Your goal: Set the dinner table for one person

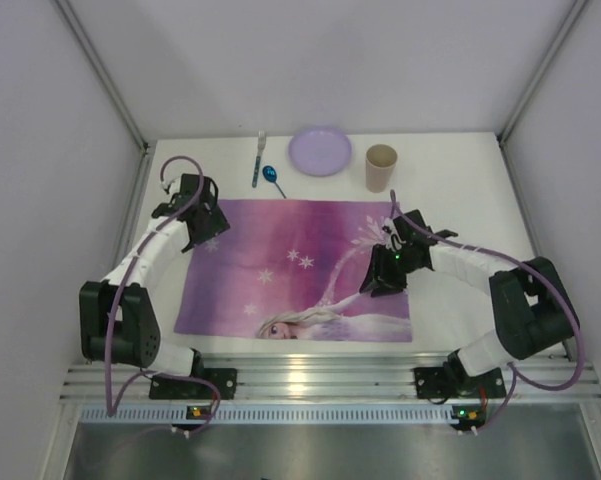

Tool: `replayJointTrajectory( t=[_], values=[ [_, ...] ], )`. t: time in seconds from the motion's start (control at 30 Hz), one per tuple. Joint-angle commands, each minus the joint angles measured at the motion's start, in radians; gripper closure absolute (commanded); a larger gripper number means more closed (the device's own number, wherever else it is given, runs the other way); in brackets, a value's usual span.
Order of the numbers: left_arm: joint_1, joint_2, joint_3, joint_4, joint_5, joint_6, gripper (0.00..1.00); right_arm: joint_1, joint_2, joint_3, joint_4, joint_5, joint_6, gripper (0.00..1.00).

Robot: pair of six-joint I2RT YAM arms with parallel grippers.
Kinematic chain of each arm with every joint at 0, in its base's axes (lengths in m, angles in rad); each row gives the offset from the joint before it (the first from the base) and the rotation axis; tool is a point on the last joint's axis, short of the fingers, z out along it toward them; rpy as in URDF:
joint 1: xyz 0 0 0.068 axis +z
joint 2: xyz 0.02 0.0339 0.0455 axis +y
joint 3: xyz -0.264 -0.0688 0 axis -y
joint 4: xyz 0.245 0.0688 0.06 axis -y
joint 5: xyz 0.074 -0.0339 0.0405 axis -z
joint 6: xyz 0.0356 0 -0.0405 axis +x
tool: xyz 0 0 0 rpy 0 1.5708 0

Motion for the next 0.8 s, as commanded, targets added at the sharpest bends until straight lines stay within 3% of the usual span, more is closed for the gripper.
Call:
replayJointTrajectory(
  t=[0.0, 0.03, 0.13, 0.17, 0.53, 0.77],
  values=[
    [-0.001, -0.057, 0.005, -0.065, 0.005, -0.018, 0.17, 0.006, 0.021, -0.027, 0.158, -0.098, 0.040, 0.66],
    [-0.001, -0.066, 0.006, -0.075, 0.003, -0.019, 0.17, 0.008, 0.031, -0.027, 0.148, -0.075, 0.034, 0.81],
    [-0.001, -0.099, 0.011, -0.107, -0.008, -0.016, 0.17, 0.006, 0.081, -0.003, 0.022, 0.046, 0.000, 0.98],
    [-0.001, -0.108, 0.012, -0.115, -0.009, -0.016, 0.17, 0.005, 0.098, 0.004, -0.012, 0.075, -0.007, 1.00],
    [-0.001, -0.182, -0.003, -0.122, 0.038, -0.042, 0.20, 0.005, 0.052, -0.007, -0.162, 0.304, -0.070, 1.00],
    [-0.007, -0.146, 0.018, -0.047, 0.109, -0.045, 0.20, 0.006, 0.026, 0.025, -0.216, 0.327, -0.086, 1.00]
  ],
)
